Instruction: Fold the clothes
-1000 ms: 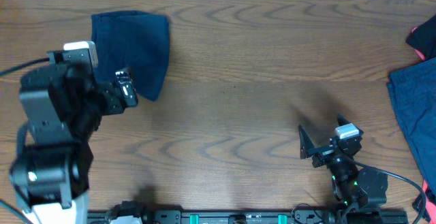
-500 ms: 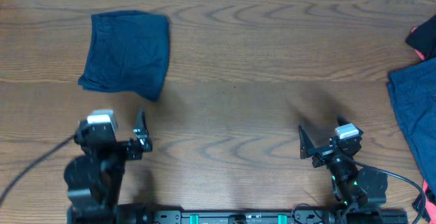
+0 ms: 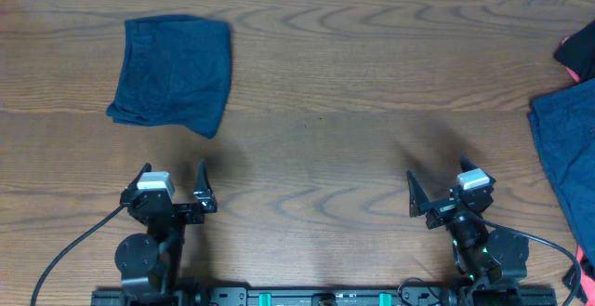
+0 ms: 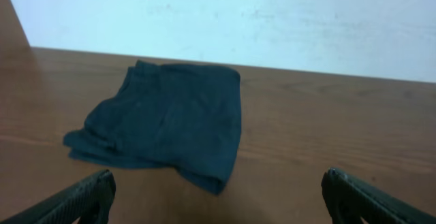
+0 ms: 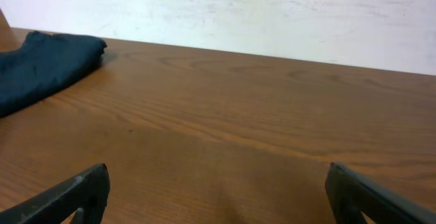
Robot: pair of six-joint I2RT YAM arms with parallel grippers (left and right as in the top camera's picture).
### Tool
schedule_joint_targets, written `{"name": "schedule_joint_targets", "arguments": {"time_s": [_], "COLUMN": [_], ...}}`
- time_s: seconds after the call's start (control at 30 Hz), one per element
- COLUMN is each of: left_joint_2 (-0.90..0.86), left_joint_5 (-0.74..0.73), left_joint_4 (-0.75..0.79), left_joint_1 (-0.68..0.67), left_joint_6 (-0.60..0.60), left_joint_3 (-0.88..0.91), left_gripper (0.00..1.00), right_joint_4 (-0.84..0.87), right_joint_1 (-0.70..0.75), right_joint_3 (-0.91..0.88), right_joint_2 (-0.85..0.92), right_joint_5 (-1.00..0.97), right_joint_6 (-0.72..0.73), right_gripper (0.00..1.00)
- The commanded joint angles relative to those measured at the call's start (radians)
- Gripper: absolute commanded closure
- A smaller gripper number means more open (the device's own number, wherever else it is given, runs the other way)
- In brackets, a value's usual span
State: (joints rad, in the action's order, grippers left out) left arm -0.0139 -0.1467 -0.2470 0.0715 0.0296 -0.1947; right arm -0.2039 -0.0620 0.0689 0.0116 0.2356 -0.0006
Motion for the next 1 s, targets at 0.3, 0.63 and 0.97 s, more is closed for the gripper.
{"name": "schedule_joint_targets", "arguments": {"time_s": [0.3,0.63,0.97], "left_joint_2": [0.012,0.01,0.01], "left_joint_5": [0.006,0.006,0.006], "left_joint_4": [0.127,0.126,0.126], "left_joint_1": [-0.01,-0.01,-0.01], "left_joint_6": [0.012,0.012,0.012], "left_joint_3": [0.161,0.161,0.161], "left_gripper": [0.02,0.02,0.02], "right_joint_4": [0.003,0.003,0.003], "right_joint_1": [0.002,0.002,0.002], "right_joint_3": [-0.005,-0.005,-0.005], "right_joint_2": [-0.006,-0.006,-0.006], "right_joint_5": [0.008,0.008,0.008], "right_joint_6": [0.014,0.014,0.014], "right_gripper": [0.01,0.01,0.01]}}
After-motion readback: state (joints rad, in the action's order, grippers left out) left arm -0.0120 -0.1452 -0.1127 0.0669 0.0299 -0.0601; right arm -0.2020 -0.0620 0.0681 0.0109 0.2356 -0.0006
